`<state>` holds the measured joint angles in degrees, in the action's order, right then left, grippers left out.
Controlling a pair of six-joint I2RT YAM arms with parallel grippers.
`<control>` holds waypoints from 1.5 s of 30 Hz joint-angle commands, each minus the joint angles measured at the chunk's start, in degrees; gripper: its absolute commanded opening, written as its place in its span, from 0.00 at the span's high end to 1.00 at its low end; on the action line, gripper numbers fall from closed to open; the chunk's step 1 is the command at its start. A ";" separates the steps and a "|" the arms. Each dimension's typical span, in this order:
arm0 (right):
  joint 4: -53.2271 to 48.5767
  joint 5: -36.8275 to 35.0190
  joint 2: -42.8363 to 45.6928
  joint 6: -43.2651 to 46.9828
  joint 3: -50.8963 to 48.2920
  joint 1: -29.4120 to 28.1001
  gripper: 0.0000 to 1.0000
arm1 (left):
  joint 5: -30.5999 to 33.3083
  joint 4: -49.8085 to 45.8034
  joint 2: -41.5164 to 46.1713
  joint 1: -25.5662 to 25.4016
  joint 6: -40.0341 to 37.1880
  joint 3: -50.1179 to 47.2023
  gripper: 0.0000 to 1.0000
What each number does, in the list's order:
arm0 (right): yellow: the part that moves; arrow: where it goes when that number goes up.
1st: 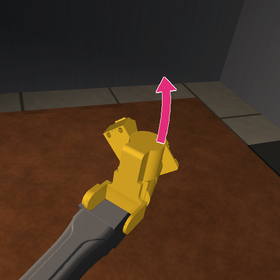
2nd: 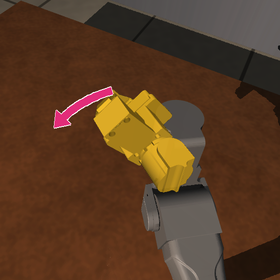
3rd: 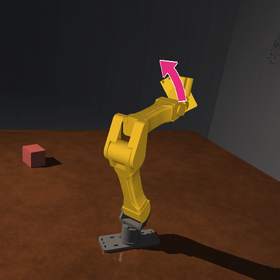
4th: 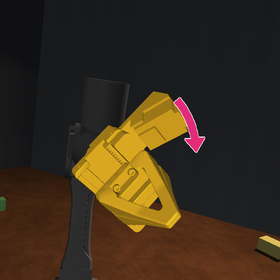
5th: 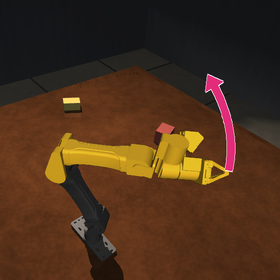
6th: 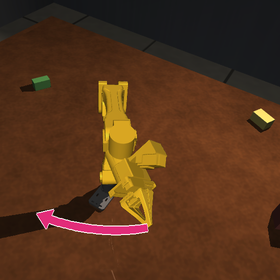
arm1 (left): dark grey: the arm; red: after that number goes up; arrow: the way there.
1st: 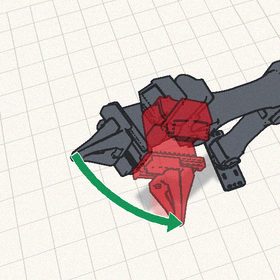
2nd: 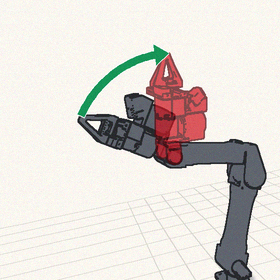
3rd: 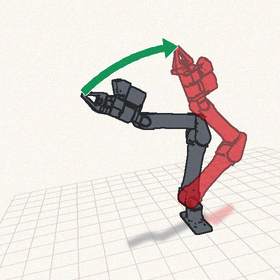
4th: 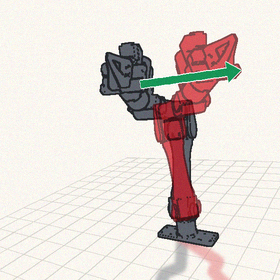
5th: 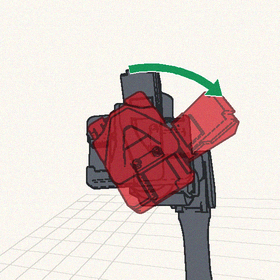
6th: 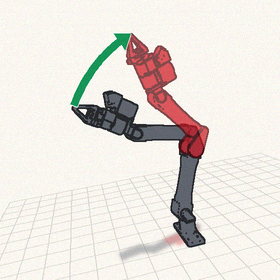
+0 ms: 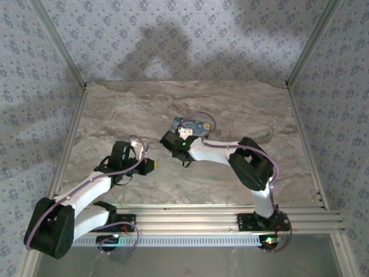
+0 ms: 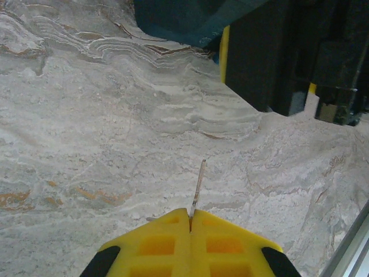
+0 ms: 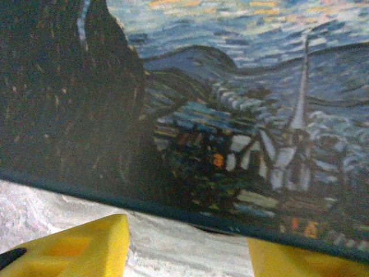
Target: Unlock the padlock with the key
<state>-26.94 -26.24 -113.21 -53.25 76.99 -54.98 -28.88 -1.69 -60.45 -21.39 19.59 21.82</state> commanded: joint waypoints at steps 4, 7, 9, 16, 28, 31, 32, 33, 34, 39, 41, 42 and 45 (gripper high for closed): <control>3.87 -7.50 -2.36 -1.54 1.22 0.05 0.52 | -1.07 0.01 0.06 -0.23 -1.52 1.03 1.00; 4.33 -9.51 -3.10 -1.95 1.50 0.14 0.53 | -1.52 -0.06 0.06 -0.23 -1.90 0.85 1.00; 4.26 -10.00 -3.63 -2.20 1.67 0.28 0.53 | -1.84 -0.06 0.06 -0.23 -2.10 0.76 1.00; 4.43 -9.97 -5.07 -2.61 1.71 1.09 0.53 | -2.39 0.02 -0.24 -0.24 -2.62 0.94 1.00; 5.30 -8.21 -4.51 0.90 1.58 3.46 0.68 | -2.84 -0.06 -0.11 -0.23 -3.07 0.95 1.00; 5.27 -6.79 -3.24 2.08 1.15 3.98 0.75 | -2.76 0.06 -0.09 -0.23 -3.07 0.94 1.00; 5.31 -5.76 -2.73 2.49 0.96 4.29 0.77 | -2.78 0.18 -0.16 -0.23 -3.07 0.94 1.00; 5.17 -4.67 -2.21 2.79 0.87 4.45 0.79 | -2.84 0.33 -0.20 -0.23 -3.06 0.91 1.00; 5.18 -3.18 -1.60 3.07 0.61 4.72 0.81 | -2.84 0.46 -0.24 -0.23 -3.12 0.88 1.00; 4.26 5.03 2.02 4.08 -0.60 5.84 0.90 | -3.68 2.95 -0.64 -0.32 -3.74 0.79 1.00; 4.16 9.01 4.16 4.30 -1.46 6.56 0.95 | -4.71 5.08 -0.81 -0.62 -3.86 0.92 1.00; 4.22 10.97 5.10 4.37 -1.93 7.07 0.97 | -5.07 6.00 -0.97 -0.96 -4.01 1.06 1.00; 4.03 17.27 8.14 4.39 -3.05 8.93 0.99 | -4.38 8.49 -1.78 -3.40 -5.92 2.14 1.00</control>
<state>-21.71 -16.32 -109.14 -49.65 74.74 -47.55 -31.75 2.46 -61.43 -23.05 16.29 21.85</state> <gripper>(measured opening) 0.194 0.048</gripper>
